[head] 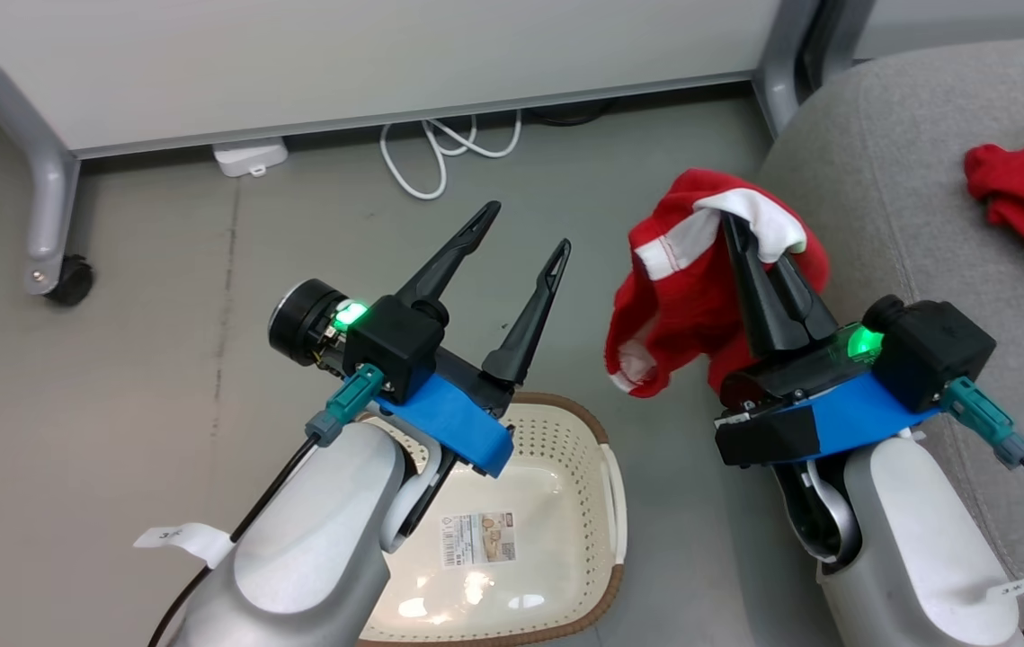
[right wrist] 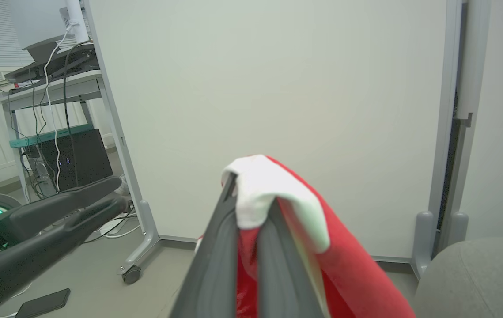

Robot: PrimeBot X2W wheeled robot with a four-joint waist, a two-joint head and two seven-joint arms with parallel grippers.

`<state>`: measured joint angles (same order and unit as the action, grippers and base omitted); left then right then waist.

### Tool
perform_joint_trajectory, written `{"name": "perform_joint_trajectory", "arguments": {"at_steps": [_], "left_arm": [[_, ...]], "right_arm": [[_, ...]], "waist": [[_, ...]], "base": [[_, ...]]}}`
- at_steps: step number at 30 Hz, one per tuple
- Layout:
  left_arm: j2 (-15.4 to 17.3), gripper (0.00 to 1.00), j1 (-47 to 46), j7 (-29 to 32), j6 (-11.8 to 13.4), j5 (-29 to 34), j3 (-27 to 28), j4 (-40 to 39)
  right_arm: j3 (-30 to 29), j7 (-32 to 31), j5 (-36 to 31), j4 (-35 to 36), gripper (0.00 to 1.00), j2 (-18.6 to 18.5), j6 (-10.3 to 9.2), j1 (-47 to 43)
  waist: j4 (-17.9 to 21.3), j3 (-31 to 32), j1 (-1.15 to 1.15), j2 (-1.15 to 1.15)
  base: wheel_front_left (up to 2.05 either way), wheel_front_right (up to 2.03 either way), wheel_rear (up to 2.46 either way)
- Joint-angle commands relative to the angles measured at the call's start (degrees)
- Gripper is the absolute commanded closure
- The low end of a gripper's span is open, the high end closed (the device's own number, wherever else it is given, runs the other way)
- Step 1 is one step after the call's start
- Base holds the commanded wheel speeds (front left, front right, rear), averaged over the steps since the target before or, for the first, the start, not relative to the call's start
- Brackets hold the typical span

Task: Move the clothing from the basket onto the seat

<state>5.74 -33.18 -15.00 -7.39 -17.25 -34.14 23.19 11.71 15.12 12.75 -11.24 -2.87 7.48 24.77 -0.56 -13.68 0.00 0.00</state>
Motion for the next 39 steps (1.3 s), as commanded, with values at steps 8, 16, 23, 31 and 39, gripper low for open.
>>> {"name": "perform_joint_trajectory", "arguments": {"at_steps": [8,16,23,31,39], "left_arm": [[1.04,0.0,-0.62,-0.27,-0.08,1.85,0.6,-0.82],[1.97,0.0,-1.7,-0.27,-0.11,2.34,-0.76,-0.21],[2.64,0.0,-2.47,-0.27,-0.12,1.77,-2.58,0.58],[2.89,0.0,-3.11,-0.27,-0.11,1.16,-4.48,1.37],[3.11,0.0,-3.47,-0.27,-0.11,0.77,-5.09,1.67]], "right_arm": [[-3.09,0.04,-1.15,1.8,1.0,-0.02,0.03,-2.55],[-4.44,0.04,-0.06,2.91,1.0,0.0,0.03,-3.6],[-5.26,0.04,0.87,3.71,1.0,-0.01,0.03,-5.2],[-6.26,0.04,1.15,4.16,1.0,-0.01,0.03,-6.56],[-6.94,0.04,1.73,4.45,1.0,-0.01,0.03,-7.54]], "waist": [[5.86,-2.84,0.0,0.0],[11.33,-3.87,0.0,0.0],[15.88,-4.07,0.0,0.0],[18.92,-4.37,0.0,0.0],[19.71,-4.48,0.0,0.0]], "base": [[0.0,0.0,0.0],[0.0,0.0,0.0],[0.0,0.0,0.0],[0.0,0.0,0.0],[0.0,0.0,0.0]]}}
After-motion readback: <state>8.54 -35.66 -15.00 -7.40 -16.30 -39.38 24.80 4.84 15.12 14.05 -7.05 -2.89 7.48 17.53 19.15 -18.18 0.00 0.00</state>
